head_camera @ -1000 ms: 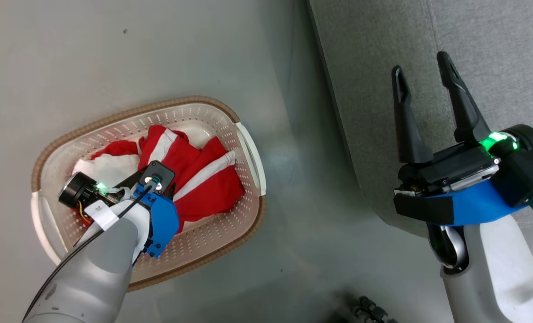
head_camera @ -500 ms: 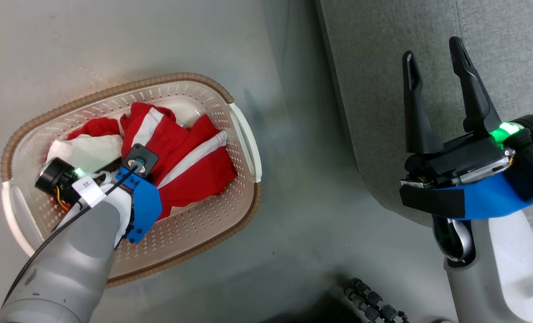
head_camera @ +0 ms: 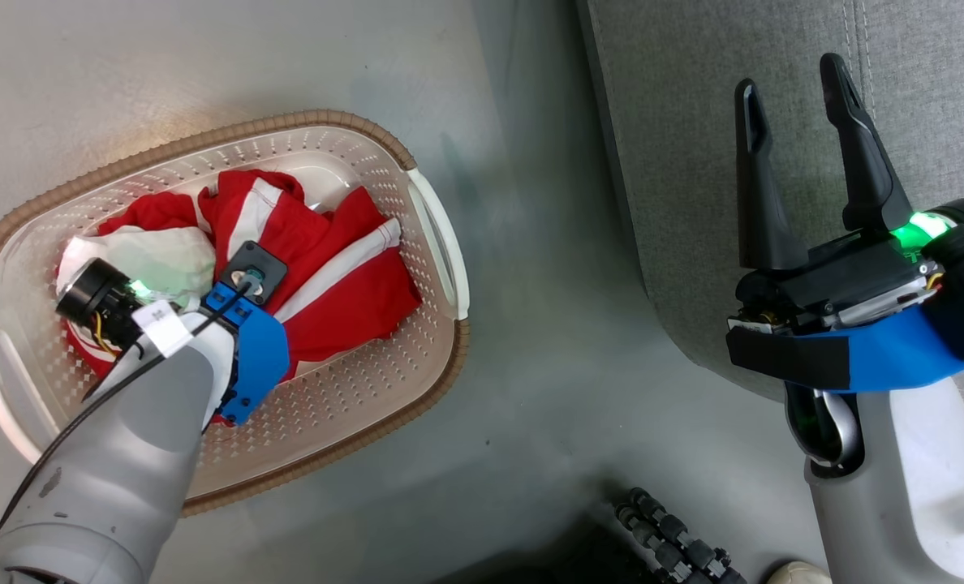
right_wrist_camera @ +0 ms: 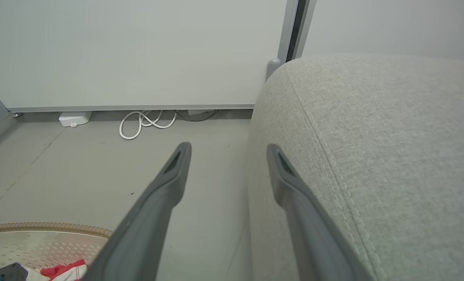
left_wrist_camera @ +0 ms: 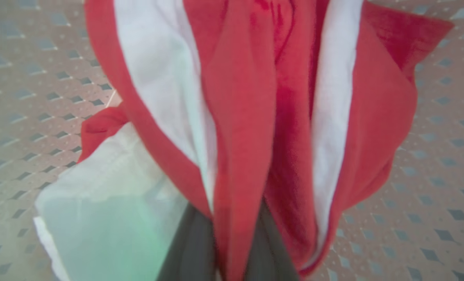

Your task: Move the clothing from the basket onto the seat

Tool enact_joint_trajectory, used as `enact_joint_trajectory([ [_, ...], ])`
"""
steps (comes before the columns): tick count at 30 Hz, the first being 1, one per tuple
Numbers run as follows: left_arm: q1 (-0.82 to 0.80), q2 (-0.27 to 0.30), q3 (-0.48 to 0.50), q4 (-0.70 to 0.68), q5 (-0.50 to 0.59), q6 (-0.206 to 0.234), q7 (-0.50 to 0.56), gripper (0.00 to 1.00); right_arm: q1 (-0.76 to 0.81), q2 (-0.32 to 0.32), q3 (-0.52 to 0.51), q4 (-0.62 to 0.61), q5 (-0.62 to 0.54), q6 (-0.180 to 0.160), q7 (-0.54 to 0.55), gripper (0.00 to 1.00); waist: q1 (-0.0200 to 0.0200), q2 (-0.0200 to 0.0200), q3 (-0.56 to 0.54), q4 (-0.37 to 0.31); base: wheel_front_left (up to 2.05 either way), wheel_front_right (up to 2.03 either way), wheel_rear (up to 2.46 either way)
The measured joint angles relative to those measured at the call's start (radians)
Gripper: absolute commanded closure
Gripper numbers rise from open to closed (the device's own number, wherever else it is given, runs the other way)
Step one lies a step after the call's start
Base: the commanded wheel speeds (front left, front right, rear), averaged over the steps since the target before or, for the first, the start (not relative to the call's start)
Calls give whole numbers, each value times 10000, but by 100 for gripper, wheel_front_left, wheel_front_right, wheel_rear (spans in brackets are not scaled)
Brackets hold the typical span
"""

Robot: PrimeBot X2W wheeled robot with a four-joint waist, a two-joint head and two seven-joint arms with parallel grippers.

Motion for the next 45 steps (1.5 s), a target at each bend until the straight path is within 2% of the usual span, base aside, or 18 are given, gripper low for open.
enact_joint_trajectory([
  [10, 34, -729, -343, -19, -514, 0, -1212, 100, 11, 4, -127, 146, -130, 0, 0, 0, 0, 0, -708, 359, 0, 0, 0],
  [22, 946, -1442, -236, -297, -1569, 0, -2506, 100, 701, -17, -301, 640, -447, 0, 0, 0, -2, 0, -2583, 1019, 0, 0, 0],
  [28, 1398, -1530, 98, -865, -2017, 0, -2660, 100, 1264, -157, -447, 838, -543, 0, -2, 0, -2, 0, -3729, 1354, 0, 0, 0],
  [35, 2085, -1313, 1014, -2621, -2389, 119, -2673, 100, 1895, -244, -562, 1045, -652, 0, 0, 0, -3, 1, -5044, 1772, 0, 0, 0],
  [45, 2855, -1051, 2188, -4615, -2282, 186, -2675, 100, 2595, -236, -462, 1333, -786, 0, 0, 0, -3, 1, -6747, 2177, 0, 0, 0],
])
